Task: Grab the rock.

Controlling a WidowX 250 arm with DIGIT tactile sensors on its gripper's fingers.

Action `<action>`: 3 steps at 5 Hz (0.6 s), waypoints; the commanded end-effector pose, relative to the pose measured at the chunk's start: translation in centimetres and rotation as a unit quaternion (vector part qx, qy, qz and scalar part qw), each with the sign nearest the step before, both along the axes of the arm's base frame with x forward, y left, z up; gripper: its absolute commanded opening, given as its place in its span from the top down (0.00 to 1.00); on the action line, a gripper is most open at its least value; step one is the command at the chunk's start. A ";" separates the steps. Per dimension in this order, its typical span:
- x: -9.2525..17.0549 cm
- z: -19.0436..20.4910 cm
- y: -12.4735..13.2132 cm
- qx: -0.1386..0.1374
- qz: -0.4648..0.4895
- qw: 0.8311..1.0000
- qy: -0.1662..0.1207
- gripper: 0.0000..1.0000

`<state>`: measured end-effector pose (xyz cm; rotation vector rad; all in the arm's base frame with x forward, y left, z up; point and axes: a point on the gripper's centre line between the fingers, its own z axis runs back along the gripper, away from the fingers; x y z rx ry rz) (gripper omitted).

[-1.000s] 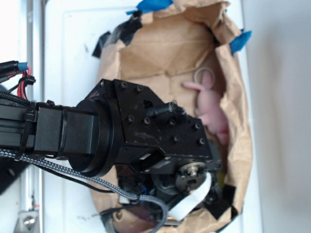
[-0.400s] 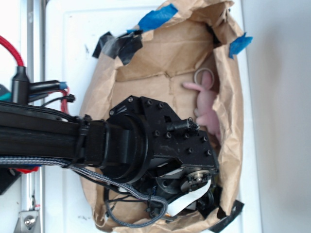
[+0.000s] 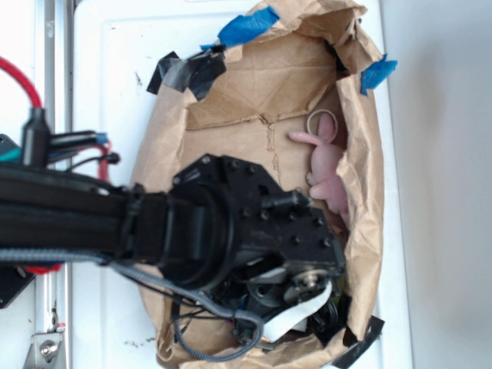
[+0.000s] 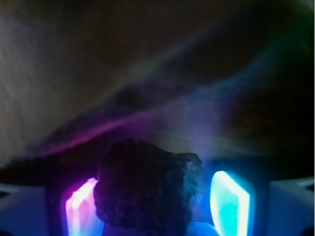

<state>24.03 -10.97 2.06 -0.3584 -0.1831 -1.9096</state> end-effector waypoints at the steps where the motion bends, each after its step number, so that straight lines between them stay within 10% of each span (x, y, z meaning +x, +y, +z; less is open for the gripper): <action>1: -2.0 2.8 -0.7 -0.015 0.009 1.000 -0.016 1.00; 3: -2.2 5.4 -0.2 0.002 0.081 0.997 -0.020 1.00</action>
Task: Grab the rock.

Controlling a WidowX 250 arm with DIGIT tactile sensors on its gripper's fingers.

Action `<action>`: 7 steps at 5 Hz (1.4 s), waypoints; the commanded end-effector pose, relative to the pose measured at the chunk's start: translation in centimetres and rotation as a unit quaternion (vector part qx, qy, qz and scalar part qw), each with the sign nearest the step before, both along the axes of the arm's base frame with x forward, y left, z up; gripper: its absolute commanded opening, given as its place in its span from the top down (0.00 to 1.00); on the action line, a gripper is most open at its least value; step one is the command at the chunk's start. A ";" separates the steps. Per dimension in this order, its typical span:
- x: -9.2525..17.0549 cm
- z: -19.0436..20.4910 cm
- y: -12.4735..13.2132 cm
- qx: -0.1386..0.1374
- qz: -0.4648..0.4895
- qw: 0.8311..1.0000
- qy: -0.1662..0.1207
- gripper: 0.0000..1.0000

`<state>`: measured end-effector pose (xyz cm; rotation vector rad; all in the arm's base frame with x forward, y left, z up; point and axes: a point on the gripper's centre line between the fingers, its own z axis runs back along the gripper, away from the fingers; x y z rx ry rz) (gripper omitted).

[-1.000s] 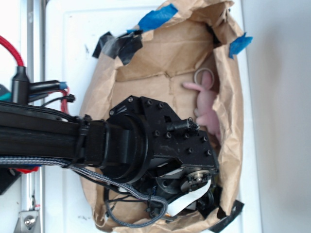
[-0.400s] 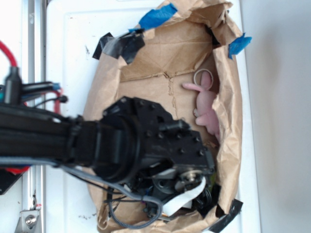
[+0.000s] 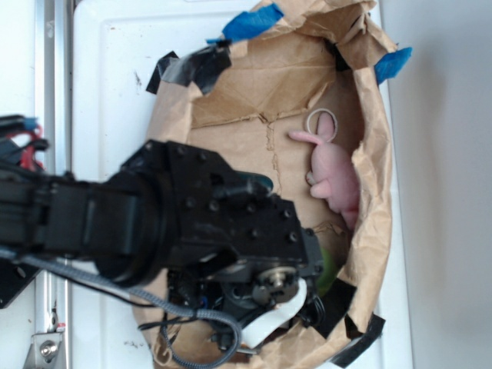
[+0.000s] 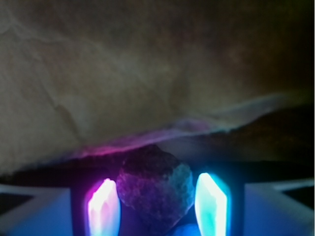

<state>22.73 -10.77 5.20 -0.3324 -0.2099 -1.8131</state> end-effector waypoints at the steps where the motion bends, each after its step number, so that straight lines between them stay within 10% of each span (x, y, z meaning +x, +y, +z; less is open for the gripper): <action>1: -1.0 3.6 0.0 0.006 0.086 0.996 -0.010 1.00; 4: -0.8 5.9 5.9 0.042 0.443 0.894 0.055 1.00; 7: -1.7 6.2 9.1 0.045 0.743 0.667 0.035 1.00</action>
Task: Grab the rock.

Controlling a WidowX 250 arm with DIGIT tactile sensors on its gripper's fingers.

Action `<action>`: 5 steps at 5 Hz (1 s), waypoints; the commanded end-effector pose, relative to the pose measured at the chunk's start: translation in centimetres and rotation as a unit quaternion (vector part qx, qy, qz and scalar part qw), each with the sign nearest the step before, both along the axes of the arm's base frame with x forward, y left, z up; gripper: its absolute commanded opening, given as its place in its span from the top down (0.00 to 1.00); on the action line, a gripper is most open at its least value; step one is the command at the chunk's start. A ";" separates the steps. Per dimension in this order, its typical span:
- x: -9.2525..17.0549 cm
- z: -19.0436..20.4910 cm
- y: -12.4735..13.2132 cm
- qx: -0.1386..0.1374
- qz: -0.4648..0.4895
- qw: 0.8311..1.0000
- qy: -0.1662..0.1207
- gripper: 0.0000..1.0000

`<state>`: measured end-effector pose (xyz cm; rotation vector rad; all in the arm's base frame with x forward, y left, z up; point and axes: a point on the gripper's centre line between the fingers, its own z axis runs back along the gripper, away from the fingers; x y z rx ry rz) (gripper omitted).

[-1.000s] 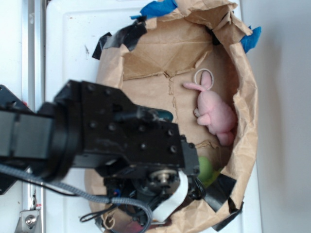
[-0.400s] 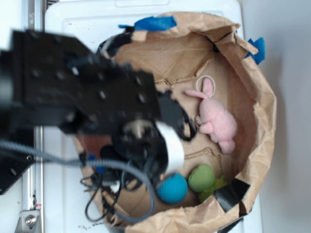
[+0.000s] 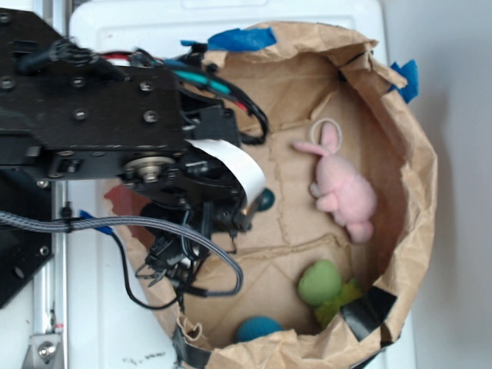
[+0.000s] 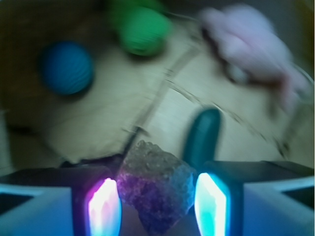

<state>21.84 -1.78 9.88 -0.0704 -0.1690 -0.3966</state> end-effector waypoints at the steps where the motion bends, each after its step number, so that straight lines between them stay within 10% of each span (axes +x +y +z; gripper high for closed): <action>1: -0.4 3.1 0.2 -0.035 0.143 0.989 -0.010 1.00; 5: 2.7 6.9 2.5 -0.024 0.147 0.989 0.000 1.00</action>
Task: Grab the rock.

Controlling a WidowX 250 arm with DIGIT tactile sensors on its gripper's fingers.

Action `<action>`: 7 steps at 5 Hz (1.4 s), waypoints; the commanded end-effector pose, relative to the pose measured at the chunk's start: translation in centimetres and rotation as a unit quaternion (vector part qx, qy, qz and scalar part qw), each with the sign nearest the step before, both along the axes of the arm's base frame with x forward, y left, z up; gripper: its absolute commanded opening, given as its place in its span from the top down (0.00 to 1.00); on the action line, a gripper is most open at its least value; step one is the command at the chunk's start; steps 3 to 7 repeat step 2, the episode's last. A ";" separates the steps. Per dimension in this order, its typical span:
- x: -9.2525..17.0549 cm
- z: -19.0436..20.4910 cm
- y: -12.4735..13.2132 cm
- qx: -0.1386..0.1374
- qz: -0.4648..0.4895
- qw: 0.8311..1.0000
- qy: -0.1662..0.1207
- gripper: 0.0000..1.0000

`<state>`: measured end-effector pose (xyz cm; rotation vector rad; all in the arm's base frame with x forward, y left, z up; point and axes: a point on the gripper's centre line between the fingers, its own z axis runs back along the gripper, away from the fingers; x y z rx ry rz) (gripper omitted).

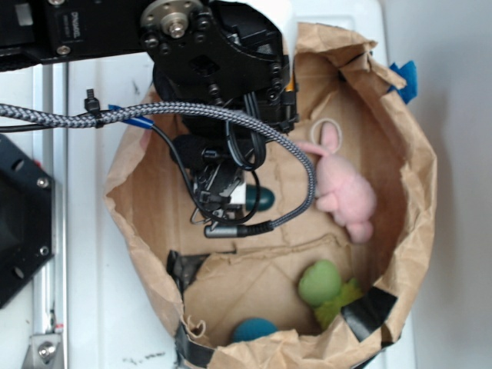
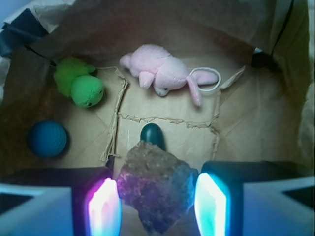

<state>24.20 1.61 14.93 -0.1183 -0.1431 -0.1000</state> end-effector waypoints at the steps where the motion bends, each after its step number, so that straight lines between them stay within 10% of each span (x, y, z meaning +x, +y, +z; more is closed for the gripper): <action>1: -0.2 1.6 -1.4 -0.001 0.007 1.000 -0.020 1.00; 7: -0.8 0.0 -1.3 -0.004 -0.010 1.000 -0.006 1.00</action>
